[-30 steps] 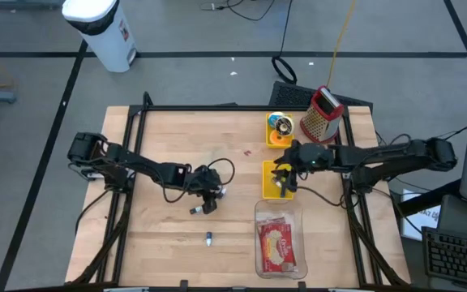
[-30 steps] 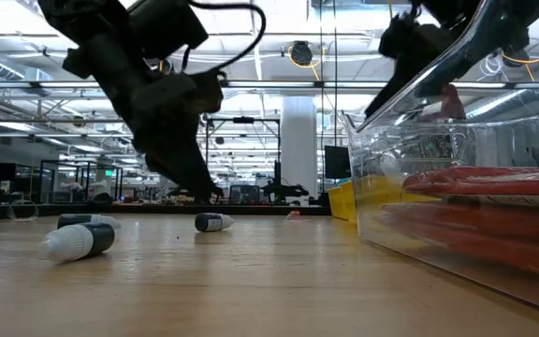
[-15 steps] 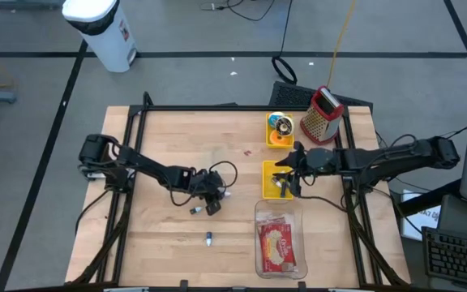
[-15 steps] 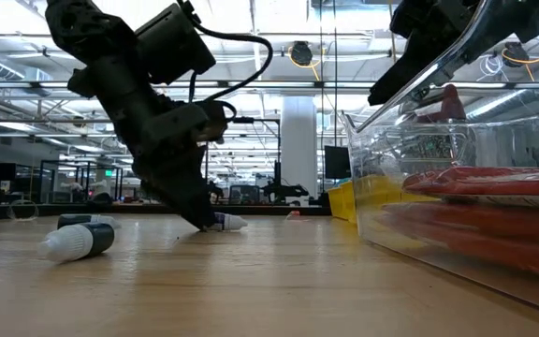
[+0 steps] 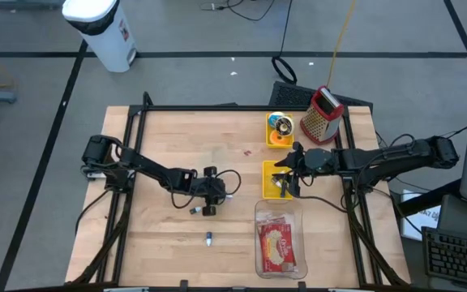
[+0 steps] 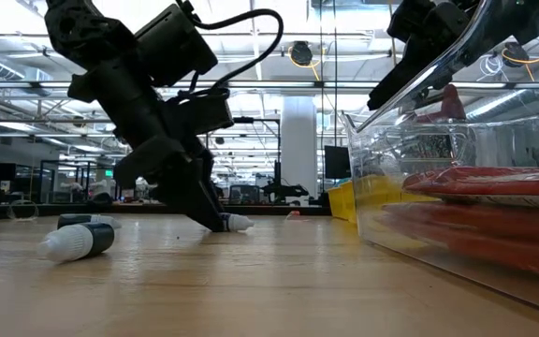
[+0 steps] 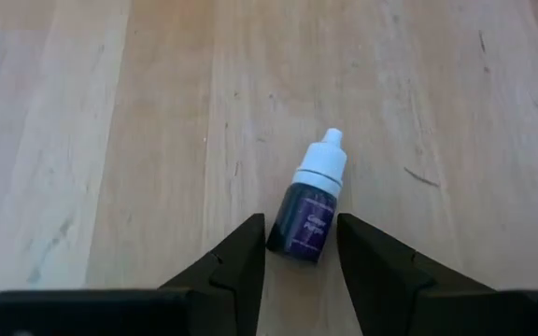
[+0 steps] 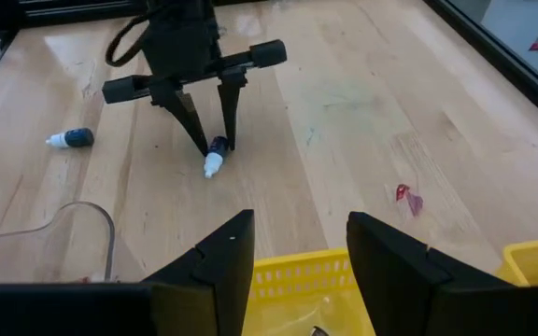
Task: Pick & Place Food Item
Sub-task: Put the purple food coloring bottle into the bottom yellow bin
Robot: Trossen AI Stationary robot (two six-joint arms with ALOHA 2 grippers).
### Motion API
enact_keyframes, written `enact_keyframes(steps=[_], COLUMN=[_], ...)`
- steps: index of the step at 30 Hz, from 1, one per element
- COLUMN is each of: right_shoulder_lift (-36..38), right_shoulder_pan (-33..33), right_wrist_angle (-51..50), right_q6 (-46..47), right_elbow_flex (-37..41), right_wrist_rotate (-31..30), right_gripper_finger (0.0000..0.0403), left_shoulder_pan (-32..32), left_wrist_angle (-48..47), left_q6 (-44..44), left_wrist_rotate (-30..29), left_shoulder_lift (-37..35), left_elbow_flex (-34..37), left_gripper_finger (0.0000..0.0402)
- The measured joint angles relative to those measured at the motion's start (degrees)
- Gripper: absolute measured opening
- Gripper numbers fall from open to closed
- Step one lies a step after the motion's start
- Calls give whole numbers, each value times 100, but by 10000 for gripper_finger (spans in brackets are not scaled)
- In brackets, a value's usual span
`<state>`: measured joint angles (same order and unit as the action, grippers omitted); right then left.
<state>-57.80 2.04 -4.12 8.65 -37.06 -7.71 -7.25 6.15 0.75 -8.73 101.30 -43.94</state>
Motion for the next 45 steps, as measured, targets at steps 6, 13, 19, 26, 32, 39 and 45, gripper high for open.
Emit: enact_keyframes(steps=[6,13,19,26,32,39,45], right_shoulder_lift=[0,0,-17,-234,-569,-1208,-1992], right_shoulder_pan=[0,0,0,0,-35,-238,-439], right_wrist_angle=[0,2,219,2092,4233,5748,5746], right_q6=[6,8,113,115,99,805,954], right_elbow_flex=[0,0,0,495,1442,1774,1136], right_wrist_rotate=[1,1,1,1,0,-172,-3], right_gripper_finger=[159,159,160,160,160,165,221], left_shoulder_pan=[12,9,24,24,13,50,160], left_wrist_angle=[281,527,665,1091,1071,1170,1249], left_q6=[-164,-353,-1449,-3400,-4486,-5029,-5018], left_wrist_rotate=[-29,-175,-1470,-2782,-2782,-2736,-2731], left_shoulder_lift=[179,203,-218,-383,-378,-383,-383], left_elbow_flex=[0,4,-229,-726,-1127,-1296,-1298], left_gripper_finger=[133,72,60,88,64,76,72])
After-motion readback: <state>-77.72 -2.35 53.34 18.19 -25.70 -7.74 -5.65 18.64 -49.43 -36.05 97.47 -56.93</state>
